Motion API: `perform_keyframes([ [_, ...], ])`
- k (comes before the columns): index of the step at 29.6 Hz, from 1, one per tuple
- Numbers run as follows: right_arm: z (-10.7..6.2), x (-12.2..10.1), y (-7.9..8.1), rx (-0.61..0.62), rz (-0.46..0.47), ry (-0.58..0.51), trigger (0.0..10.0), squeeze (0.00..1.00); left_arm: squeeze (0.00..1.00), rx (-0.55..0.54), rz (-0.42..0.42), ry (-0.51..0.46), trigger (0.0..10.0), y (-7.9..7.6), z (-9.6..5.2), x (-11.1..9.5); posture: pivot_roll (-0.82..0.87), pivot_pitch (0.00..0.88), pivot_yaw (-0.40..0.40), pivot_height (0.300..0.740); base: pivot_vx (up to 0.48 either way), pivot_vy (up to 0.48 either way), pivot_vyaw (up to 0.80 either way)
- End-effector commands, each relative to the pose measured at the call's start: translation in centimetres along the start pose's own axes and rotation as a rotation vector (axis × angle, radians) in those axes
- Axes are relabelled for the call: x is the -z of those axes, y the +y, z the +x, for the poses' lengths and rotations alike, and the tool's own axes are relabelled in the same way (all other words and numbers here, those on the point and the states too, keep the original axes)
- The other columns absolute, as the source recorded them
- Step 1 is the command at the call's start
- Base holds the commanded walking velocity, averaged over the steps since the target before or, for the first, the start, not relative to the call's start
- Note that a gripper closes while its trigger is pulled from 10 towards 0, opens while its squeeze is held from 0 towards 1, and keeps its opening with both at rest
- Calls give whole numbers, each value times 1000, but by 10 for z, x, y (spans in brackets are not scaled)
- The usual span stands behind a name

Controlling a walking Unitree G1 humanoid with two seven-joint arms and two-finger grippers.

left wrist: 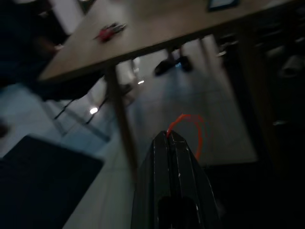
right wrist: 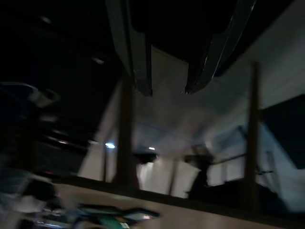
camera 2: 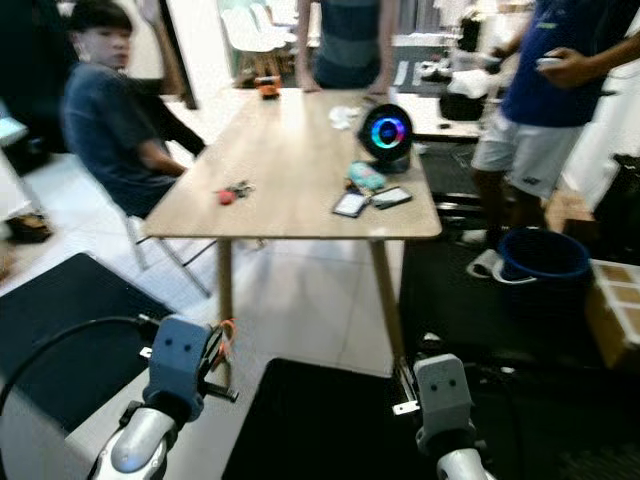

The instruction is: Hang keys on a hook

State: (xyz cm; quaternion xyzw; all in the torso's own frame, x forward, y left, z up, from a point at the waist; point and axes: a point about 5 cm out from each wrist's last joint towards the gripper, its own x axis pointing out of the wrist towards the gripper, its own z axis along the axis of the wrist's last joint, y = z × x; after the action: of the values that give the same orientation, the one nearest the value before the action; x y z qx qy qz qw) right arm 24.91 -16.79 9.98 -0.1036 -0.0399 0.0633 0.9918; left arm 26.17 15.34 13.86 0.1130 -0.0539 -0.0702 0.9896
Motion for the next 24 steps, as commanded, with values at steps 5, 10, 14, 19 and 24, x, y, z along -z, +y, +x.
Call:
perform_keyframes([
  [5, -2, 3, 4, -16, 10, 11, 10000, 0, 0, -2, 10, 6, 10000, 2, -2, 2, 40, 105, 73, 740, -272, 0, 642],
  [10, -2, 3, 5, -21, 13, 9, 10000, 0, 0, 0, 11, 6, 10000, 1, -1, 2, 36, 103, 74, 740, -266, 0, 669],
  [14, -2, 3, 5, -24, 14, 8, 10000, 0, 0, 1, 11, 6, 10000, 1, -1, 2, 35, 102, 73, 740, -262, 0, 672],
  [19, -1, 3, 6, -28, 15, 8, 10000, 0, 0, 2, 11, 7, 10000, 1, -1, 3, 35, 99, 72, 740, -259, 0, 671],
  [24, -1, 2, 7, -29, 17, 6, 10000, 0, 0, 2, 12, 7, 10000, 1, -1, 3, 35, 98, 74, 740, -251, 0, 669],
])
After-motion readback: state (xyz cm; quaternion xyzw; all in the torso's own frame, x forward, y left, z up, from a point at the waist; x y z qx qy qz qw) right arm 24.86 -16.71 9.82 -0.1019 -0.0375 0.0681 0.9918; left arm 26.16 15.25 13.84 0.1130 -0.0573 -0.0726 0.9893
